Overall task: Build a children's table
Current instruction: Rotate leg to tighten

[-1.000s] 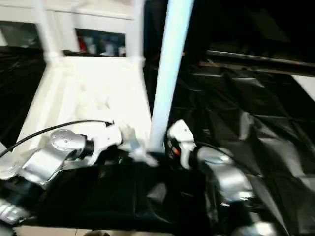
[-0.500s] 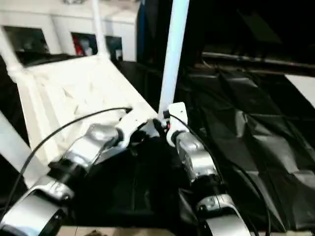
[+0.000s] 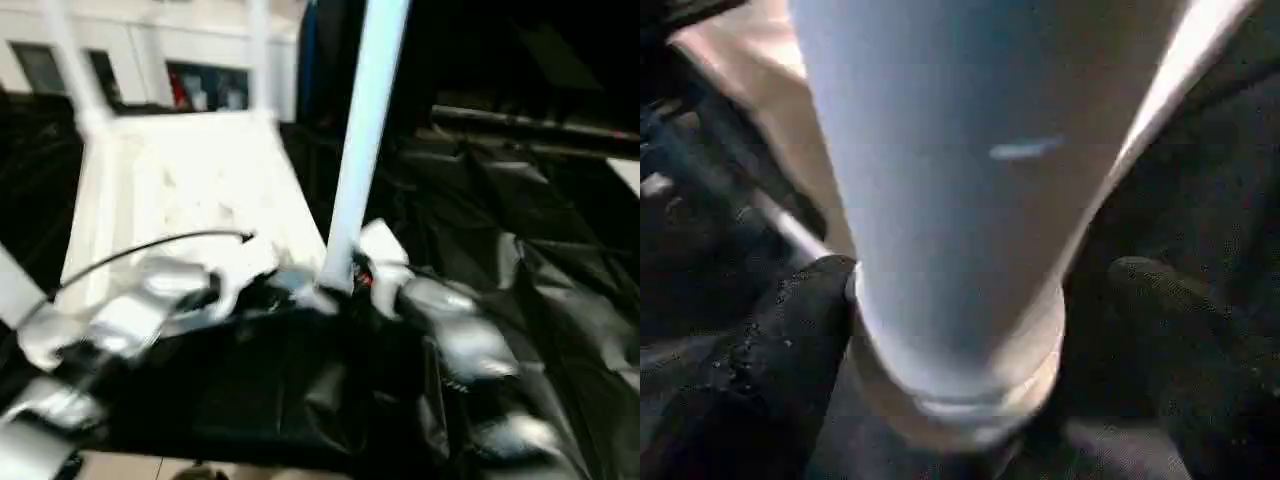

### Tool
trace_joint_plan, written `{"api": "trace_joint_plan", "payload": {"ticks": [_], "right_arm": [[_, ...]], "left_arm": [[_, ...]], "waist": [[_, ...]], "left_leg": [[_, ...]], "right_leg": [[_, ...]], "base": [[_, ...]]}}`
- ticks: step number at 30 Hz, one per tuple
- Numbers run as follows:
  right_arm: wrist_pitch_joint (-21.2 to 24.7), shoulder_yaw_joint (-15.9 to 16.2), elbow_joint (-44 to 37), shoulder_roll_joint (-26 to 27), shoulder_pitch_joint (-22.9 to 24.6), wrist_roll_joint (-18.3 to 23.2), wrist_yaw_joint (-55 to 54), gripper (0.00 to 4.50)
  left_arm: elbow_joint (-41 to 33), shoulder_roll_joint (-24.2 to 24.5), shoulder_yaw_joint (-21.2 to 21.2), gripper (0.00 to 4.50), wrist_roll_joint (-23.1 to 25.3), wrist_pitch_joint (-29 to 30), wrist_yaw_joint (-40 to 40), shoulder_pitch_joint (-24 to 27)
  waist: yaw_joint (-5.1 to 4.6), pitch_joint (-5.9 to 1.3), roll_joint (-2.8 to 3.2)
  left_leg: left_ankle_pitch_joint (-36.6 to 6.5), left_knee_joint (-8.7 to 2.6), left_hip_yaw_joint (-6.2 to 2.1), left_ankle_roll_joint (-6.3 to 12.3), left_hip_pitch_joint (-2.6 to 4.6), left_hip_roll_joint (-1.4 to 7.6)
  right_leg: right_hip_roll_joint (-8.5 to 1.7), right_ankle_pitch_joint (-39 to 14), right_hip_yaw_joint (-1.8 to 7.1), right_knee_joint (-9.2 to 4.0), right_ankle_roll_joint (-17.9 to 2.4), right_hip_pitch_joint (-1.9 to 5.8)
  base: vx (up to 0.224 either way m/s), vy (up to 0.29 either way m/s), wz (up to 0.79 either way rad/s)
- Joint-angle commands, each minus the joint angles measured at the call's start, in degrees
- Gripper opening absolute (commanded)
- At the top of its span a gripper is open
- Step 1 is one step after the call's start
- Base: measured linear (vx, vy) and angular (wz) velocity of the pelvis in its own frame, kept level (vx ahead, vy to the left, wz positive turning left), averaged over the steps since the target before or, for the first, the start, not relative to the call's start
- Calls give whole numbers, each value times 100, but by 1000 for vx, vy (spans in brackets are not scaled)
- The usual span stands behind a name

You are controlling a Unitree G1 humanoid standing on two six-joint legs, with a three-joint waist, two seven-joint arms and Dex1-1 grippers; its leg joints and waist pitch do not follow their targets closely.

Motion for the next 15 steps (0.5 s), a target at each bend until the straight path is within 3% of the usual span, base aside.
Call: {"api": "trace_joint_plan", "payload": {"ticks": [1,7,13,14,15], "right_arm": [[107,79,-290,-238,80,105,406,436],[51,83,-326,-179,78,165,493,436],[167,180,-382,-96,90,206,622,436],[165,223,-379,-100,92,182,668,399],[167,225,-378,-99,93,179,675,399]], "left_arm": [[-289,30,-117,0,-271,-155,-434,90],[-736,311,-155,0,-439,-127,-948,263],[-880,352,-186,0,-464,-76,-991,317],[-894,353,-186,0,-459,-69,-990,326],[-896,353,-185,0,-457,-68,-990,327]], "waist": [[-10,-355,-18],[-52,-341,-20],[-39,-357,-47],[-38,-359,-47],[-34,-359,-48]], "left_leg": [[-834,-363,-52,284,132,248],[-1050,-383,-42,177,144,248],[-785,-355,-32,244,135,234],[-751,-350,-31,255,131,233],[-698,-346,-28,283,129,233]], "right_leg": [[-362,165,209,-385,-1230,202],[-375,-241,210,-412,-1334,167],[-365,114,207,-368,-1354,183],[-366,165,207,-361,-1361,185],[-365,221,206,-355,-1368,184]], "base": [[0,0,0],[0,0,0],[0,0,0],[0,0,0],[0,0,0]]}}
